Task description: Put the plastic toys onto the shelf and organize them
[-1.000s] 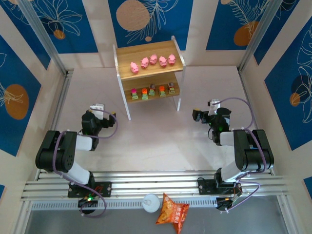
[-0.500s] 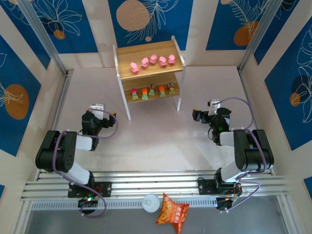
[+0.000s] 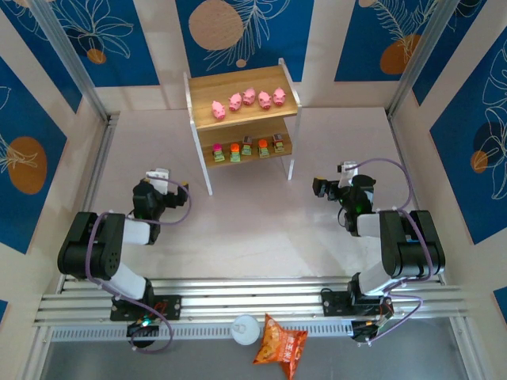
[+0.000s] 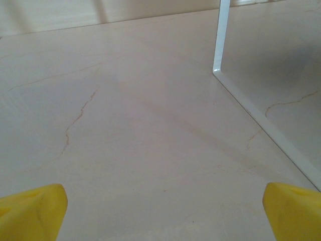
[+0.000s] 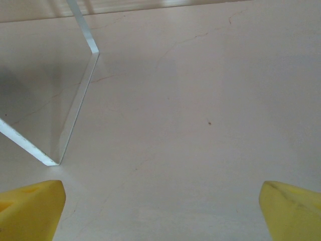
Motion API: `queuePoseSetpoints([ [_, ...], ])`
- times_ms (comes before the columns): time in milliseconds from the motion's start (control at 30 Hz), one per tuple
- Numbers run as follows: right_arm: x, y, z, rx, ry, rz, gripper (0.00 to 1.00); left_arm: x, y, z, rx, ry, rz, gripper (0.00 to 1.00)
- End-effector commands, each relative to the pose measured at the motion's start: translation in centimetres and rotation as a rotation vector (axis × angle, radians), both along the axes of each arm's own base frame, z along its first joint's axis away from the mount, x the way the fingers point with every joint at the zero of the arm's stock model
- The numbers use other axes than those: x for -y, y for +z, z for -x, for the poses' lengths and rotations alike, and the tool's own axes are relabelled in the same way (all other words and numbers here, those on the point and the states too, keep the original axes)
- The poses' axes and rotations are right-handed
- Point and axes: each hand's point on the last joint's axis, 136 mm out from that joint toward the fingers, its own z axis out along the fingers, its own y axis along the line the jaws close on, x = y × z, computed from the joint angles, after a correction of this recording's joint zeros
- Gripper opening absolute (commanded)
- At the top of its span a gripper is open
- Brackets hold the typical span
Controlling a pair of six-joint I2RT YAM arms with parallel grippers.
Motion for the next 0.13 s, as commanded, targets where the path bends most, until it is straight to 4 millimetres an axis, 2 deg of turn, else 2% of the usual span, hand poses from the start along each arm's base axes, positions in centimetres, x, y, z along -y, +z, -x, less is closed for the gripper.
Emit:
queuePoseSetpoints([
  [0, -0.07, 0.77, -0.68, 0.022, -0.005, -0.003, 0.99, -0.39, 0.41, -0.56, 0.01, 0.011, 0.001, 1.0],
  [100, -0.05, 0.78, -0.69, 0.022, -0.006, -0.003, 0.99, -0.43, 0.5, -0.56, 0.013, 0.013, 0.001, 1.0],
])
